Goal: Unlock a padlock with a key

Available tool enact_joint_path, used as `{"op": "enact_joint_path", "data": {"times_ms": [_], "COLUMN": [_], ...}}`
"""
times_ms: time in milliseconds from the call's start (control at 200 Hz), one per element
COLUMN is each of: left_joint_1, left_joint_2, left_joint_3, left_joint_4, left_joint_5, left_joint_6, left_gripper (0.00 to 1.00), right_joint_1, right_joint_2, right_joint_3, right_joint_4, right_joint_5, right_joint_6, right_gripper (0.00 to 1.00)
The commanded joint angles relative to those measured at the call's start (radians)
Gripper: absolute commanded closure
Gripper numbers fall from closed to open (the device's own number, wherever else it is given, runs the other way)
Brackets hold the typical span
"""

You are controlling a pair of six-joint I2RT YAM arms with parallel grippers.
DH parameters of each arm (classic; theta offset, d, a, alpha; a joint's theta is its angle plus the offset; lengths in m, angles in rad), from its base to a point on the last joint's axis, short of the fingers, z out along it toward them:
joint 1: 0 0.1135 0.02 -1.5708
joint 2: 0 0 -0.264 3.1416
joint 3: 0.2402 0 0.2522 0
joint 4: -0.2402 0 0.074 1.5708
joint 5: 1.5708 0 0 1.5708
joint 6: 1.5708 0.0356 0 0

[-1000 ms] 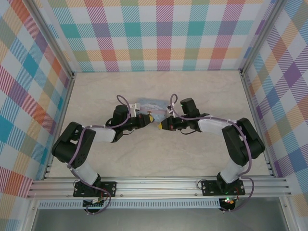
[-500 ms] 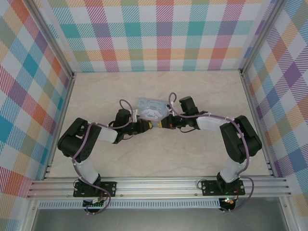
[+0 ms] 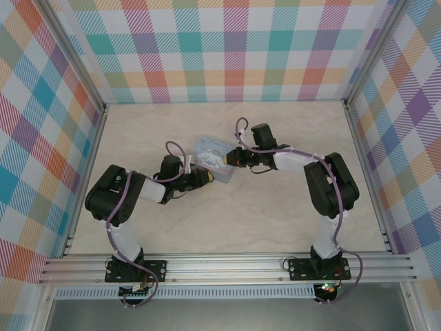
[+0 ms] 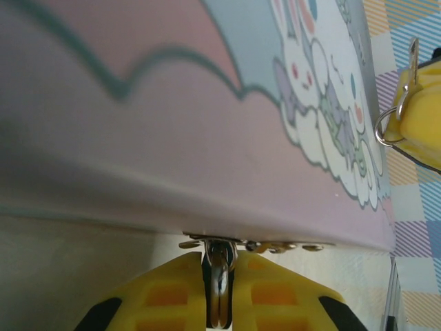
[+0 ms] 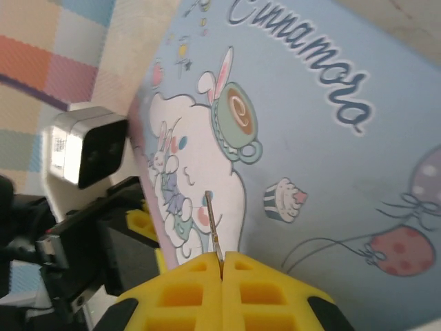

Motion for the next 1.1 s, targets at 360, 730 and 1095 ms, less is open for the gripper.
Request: {"op": "enact_joint_path", "data": {"times_ms": [360,730,1095], "left_joint_1": [0.007,-0.041,-0.094], "left_joint_2": [0.045,-0.013,-0.001], "left_joint_3": [0.007,-0.079,-0.102], "left_joint_4": [0.071,0.168,0.246], "left_joint_5": [0.002,-0.117,-0.187], "left_joint_6": [-0.037,-0.162,-0.226], "left_gripper": [0.74,0.67,0.66], "right_joint_1": [0.019,0.025,0.027], "right_joint_2": [0.052,0.035,0.038], "right_joint_3": [0.005,-0.025,-0.033], "right_joint_4": [-0.11,-0.058,-0.04], "right_joint_5": [0.1,0.083,0.075], "right_joint_6": [-0.004,0.028,0.034], "right_gripper": [0.98,0.98,0.98]}}
